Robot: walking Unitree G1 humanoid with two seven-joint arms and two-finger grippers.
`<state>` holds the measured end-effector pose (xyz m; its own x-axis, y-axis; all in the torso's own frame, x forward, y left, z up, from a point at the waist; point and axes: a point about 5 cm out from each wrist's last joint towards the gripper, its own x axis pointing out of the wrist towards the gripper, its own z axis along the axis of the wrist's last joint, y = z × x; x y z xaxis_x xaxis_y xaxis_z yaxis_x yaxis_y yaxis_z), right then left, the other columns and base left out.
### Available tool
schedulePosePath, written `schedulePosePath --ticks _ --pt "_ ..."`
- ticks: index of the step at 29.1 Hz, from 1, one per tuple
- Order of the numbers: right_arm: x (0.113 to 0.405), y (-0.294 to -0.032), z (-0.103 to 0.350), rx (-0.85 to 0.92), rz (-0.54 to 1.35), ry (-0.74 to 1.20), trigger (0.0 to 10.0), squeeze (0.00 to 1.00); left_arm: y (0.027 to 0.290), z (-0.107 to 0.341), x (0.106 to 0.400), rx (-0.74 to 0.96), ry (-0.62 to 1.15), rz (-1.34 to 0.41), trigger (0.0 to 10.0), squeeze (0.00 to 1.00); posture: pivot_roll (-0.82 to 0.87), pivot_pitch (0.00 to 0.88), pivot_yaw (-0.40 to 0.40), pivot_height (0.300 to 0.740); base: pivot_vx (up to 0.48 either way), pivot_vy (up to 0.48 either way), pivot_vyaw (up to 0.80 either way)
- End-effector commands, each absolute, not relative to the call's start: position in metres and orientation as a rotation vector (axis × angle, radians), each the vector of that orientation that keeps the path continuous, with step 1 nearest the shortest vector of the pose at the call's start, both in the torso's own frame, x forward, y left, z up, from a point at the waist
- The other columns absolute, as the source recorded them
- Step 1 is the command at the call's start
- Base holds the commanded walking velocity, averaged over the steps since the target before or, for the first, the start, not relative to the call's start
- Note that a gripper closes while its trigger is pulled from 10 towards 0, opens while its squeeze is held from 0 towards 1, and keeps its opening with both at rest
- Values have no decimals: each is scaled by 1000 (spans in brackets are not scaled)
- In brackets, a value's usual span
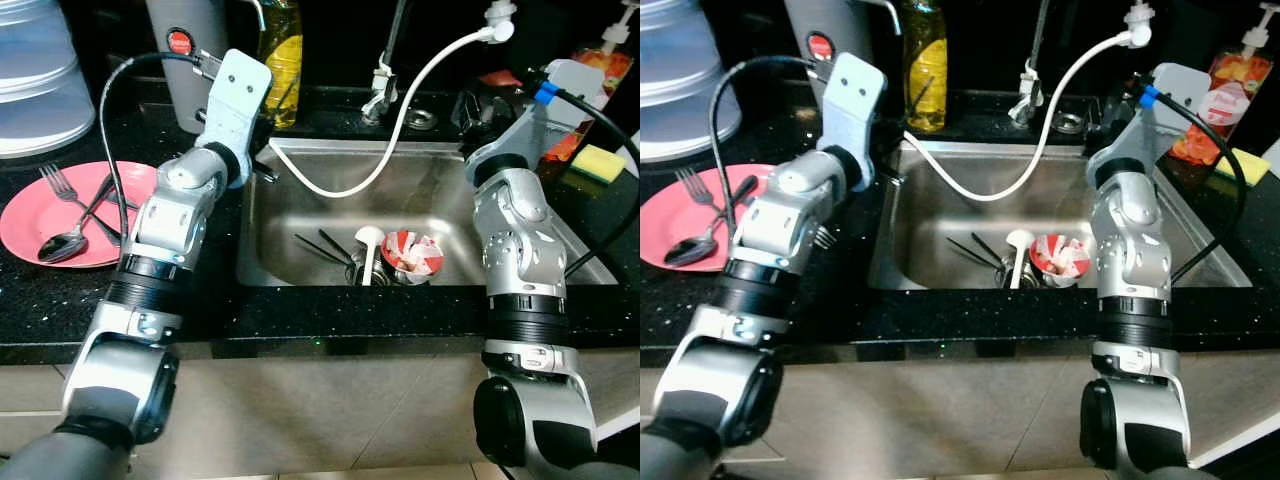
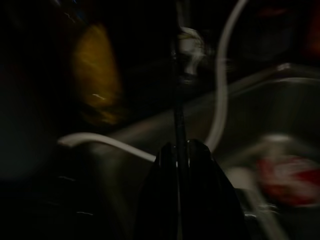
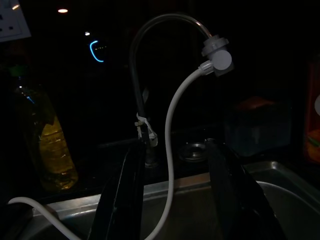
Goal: Kitchen organization
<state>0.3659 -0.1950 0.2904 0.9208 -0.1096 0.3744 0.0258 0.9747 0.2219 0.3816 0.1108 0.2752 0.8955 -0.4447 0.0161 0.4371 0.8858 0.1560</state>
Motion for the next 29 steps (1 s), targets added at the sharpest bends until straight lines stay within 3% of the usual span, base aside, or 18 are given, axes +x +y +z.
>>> schedulePosePath --ticks 1,4,5,6,9,10,11,12,15,17,22,24,26,29 --pt "365 -195 292 214 -68 -398 10000 0 106 263 382 91 11 -497 10000 0 233 0 -49 740 0 0 0" --pt "366 -195 292 215 -67 -396 10000 0 98 257 385 41 53 -560 10000 0 234 0 -50 740 0 0 0" --pt "366 -194 293 217 -65 -397 10000 0 96 254 387 55 58 -563 10000 420 236 0 -50 740 0 0 0" --pt "366 -193 294 221 -62 -400 10000 0 95 250 391 57 86 -554 10000 1000 235 0 -49 740 0 0 0" --pt "366 -191 295 223 -60 -402 10000 0 96 254 393 41 68 -540 10000 1000 231 0 -47 740 0 0 0" --pt "365 -192 295 223 -60 -405 10000 0 100 288 388 7 -153 -522 10000 1000 227 0 -42 740 0 0 0" --pt "365 -192 295 223 -60 -405 10000 0 100 288 388 7 -153 -522 10000 1000 227 0 -42 740 0 0 0" --pt "364 -192 296 223 -61 -406 10000 0 103 306 383 -28 -268 -509 10000 0 225 0 -42 740 0 0 0" --pt "363 -196 294 222 -70 -405 10000 0 120 338 366 -53 -465 -443 10000 0 228 0 -43 740 0 0 0" --pt "363 -196 294 221 -71 -404 10000 0 123 340 364 -59 -472 -451 10000 0 228 0 -43 740 0 0 0" --pt "363 -194 293 221 -67 -402 10000 0 136 339 358 123 -492 -317 10000 0 232 0 -46 740 0 0 0" --pt "363 -193 293 221 -63 -400 10000 0 152 324 362 288 -403 -170 10000 0 234 0 -49 740 0 0 0" --pt "364 -193 292 220 -59 -399 10000 0 172 313 364 324 -316 -45 10000 0 236 0 -51 740 0 0 0" --pt "364 -192 293 217 -54 -397 10000 0 184 306 357 341 -268 -22 10000 0 235 0 -50 740 0 0 0"
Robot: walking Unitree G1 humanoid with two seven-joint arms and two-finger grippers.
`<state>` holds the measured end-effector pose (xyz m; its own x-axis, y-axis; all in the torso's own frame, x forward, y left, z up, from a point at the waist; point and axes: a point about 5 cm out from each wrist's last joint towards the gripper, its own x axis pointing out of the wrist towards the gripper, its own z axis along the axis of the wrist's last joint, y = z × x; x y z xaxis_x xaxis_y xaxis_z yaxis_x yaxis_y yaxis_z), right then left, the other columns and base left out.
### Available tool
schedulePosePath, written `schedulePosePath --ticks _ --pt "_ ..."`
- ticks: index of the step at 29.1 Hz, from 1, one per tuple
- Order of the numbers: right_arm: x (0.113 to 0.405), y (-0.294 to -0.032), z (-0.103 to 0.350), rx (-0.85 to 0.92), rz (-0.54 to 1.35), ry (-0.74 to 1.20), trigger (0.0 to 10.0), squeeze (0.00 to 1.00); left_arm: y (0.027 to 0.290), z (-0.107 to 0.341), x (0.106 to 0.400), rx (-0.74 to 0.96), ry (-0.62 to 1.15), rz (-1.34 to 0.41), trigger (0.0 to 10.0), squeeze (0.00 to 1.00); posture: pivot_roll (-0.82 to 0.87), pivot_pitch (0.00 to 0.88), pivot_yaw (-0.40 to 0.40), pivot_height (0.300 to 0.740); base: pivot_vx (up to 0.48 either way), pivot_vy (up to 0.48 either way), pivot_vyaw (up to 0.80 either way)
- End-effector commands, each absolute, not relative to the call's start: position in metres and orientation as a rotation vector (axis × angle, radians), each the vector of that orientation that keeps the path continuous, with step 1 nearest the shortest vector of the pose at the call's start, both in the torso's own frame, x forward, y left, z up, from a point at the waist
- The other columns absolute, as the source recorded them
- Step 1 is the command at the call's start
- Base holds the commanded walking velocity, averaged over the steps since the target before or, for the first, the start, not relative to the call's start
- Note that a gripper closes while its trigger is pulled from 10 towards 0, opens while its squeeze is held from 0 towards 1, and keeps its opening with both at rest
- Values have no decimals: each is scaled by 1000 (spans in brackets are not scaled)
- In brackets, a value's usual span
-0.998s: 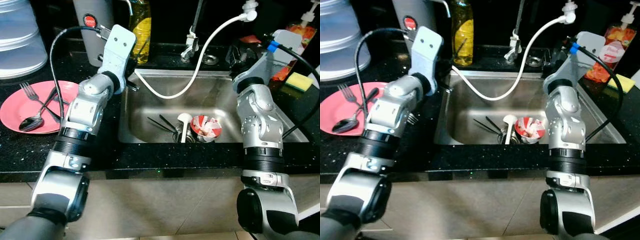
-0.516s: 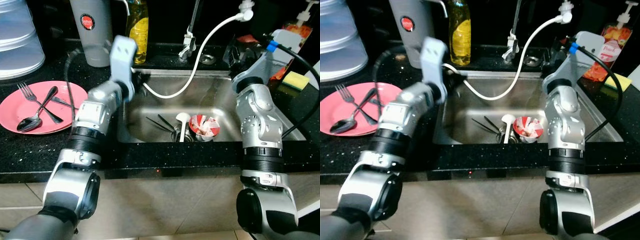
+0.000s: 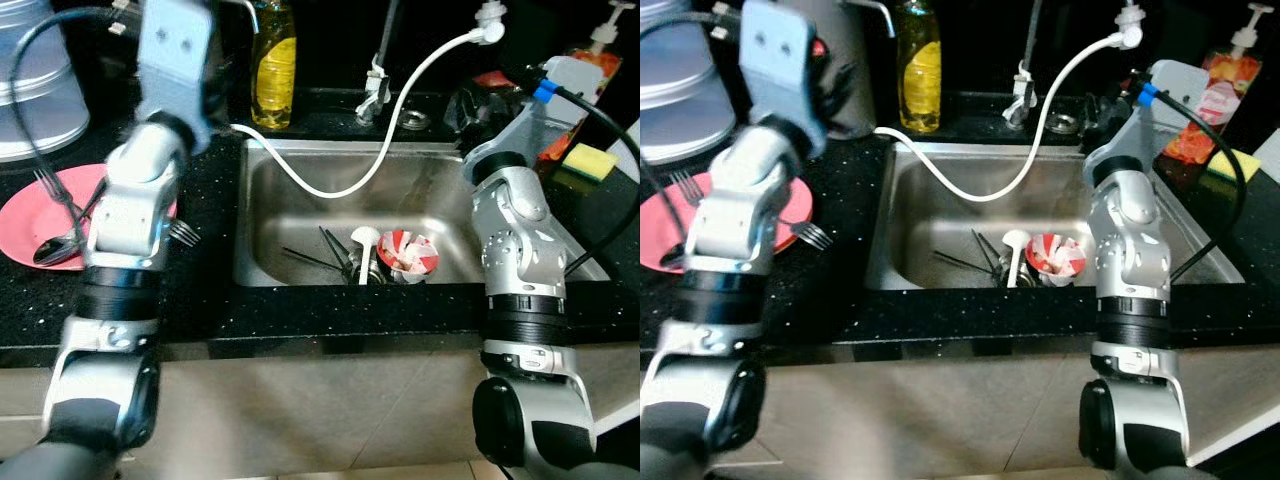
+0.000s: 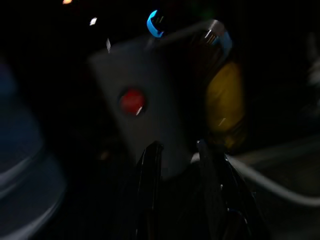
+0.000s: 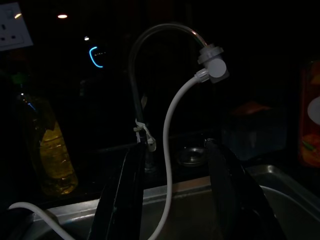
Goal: Kitchen organization
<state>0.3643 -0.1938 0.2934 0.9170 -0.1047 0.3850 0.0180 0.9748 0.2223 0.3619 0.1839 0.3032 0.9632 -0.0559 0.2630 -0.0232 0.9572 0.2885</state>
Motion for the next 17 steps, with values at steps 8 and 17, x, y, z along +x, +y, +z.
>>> schedulePosePath --ticks 8,17 --pt "364 -193 291 215 -53 -391 10000 0 204 288 324 824 -76 -228 10000 0 259 0 -54 740 0 0 0" --pt "365 -190 287 221 -44 -381 10000 0 243 291 291 1132 149 -219 10000 1000 283 0 -52 740 0 0 0"
